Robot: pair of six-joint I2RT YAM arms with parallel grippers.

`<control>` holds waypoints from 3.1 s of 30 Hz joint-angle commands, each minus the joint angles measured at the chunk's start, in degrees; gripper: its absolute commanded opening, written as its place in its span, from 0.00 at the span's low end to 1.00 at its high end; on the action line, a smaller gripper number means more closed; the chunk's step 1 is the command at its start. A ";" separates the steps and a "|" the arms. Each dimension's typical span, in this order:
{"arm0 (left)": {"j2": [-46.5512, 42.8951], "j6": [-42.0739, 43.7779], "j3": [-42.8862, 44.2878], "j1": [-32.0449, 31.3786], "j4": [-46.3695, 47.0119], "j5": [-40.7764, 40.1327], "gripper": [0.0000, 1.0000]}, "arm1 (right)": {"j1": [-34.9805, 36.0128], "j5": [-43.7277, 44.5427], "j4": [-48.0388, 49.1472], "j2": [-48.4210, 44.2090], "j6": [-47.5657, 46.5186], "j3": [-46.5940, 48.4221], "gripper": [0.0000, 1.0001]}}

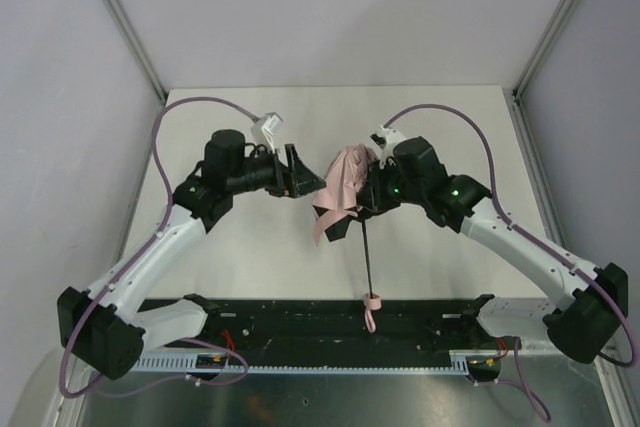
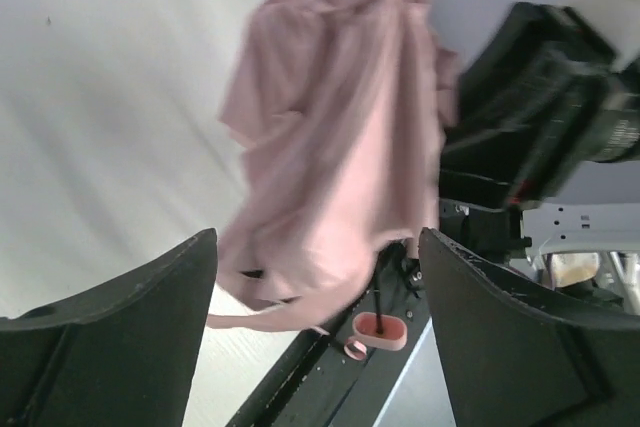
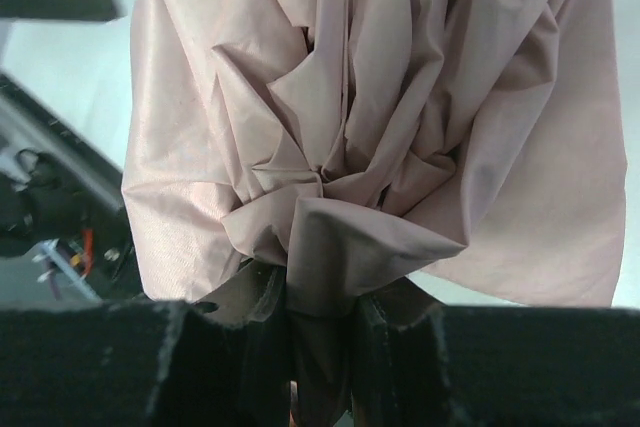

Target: Put away the umbrella

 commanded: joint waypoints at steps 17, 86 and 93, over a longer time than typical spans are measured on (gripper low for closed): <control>-8.25 9.47 -3.01 -13.89 0.31 -7.95 0.64 | -4.91 -12.97 -1.74 3.42 -2.63 10.29 0.00; -7.18 2.82 -17.41 -33.57 18.10 -8.89 0.00 | -1.63 1.96 -5.12 5.11 9.19 20.13 0.00; -4.58 4.56 -16.98 -32.79 17.59 -9.24 0.00 | 4.12 12.43 -8.16 4.65 21.42 20.77 0.00</control>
